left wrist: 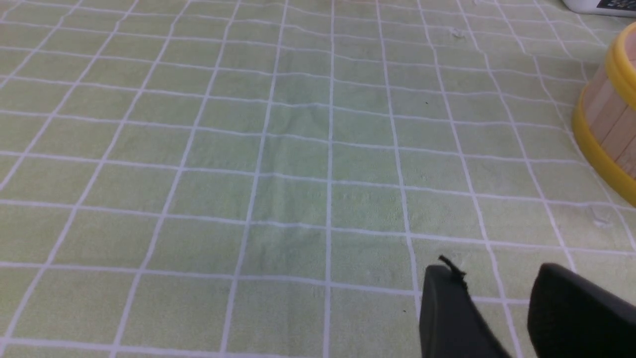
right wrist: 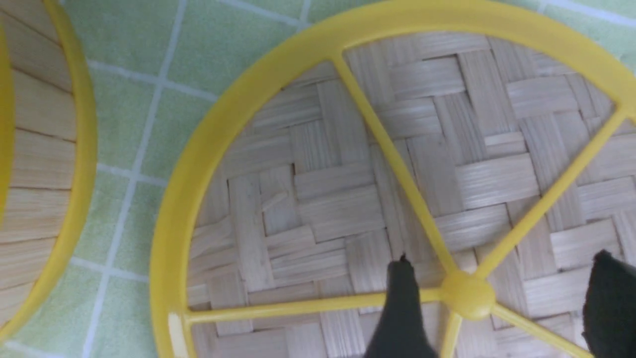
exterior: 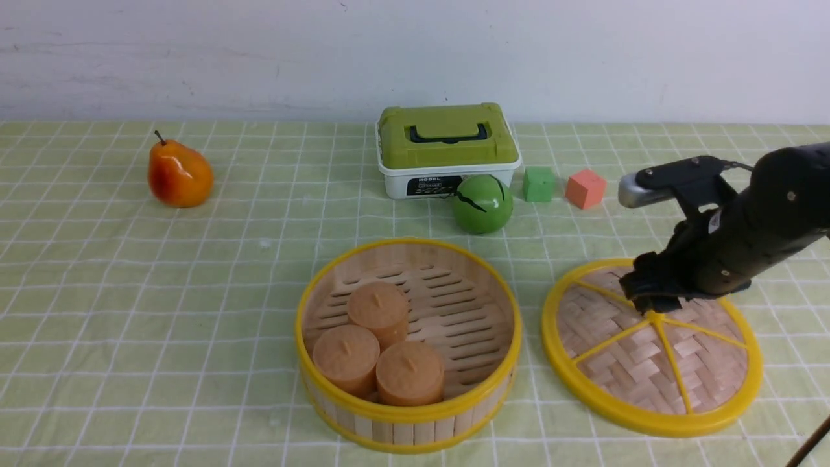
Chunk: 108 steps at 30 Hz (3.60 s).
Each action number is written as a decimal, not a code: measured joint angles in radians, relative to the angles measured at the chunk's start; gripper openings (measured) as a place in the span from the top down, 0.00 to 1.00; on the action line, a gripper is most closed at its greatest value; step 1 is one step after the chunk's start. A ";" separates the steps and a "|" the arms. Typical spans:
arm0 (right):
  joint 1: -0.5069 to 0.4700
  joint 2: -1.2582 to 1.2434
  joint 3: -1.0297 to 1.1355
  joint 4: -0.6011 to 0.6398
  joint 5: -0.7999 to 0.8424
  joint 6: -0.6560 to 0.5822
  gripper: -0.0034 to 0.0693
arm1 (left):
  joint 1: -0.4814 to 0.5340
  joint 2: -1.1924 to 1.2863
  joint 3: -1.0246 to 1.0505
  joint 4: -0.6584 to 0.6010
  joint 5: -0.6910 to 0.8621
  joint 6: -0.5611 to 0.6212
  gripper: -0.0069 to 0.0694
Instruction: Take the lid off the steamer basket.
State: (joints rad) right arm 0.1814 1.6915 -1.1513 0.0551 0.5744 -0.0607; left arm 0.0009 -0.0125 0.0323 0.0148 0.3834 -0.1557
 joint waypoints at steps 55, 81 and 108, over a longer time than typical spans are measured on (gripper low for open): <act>-0.004 -1.304 0.739 0.039 -0.140 -0.010 0.96 | 0.000 0.000 0.000 0.000 0.000 0.000 0.60; -0.250 -1.702 1.169 -0.047 -0.187 0.184 0.90 | 0.000 0.000 0.000 0.000 0.000 0.000 0.60; -0.250 -1.702 1.169 -0.044 -0.186 0.184 0.87 | 0.000 0.000 0.000 0.000 0.000 0.000 0.60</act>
State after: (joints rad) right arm -0.0682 -0.0106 0.0177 0.0108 0.3882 0.1231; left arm 0.0009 -0.0125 0.0323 0.0148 0.3837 -0.1557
